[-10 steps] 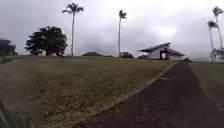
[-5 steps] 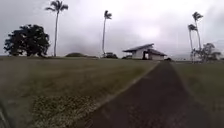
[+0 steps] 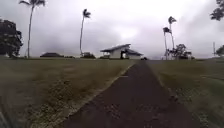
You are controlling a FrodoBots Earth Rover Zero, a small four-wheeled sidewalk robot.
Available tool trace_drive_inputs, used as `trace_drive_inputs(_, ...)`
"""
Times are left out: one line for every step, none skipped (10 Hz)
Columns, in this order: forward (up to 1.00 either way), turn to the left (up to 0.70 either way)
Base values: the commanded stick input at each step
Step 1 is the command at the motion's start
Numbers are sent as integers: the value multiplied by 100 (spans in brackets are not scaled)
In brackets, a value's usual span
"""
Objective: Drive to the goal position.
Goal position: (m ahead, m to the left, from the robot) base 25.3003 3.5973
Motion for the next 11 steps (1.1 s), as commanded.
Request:
trace_drive_inputs(70, 0)
trace_drive_inputs(70, 0)
trace_drive_inputs(70, -21)
trace_drive_inputs(70, -35)
trace_drive_inputs(70, -35)
trace_drive_inputs(70, -35)
trace_drive_inputs(70, -35)
trace_drive_inputs(70, -10)
trace_drive_inputs(70, -3)
trace_drive_inputs(70, -20)
trace_drive_inputs(70, -34)
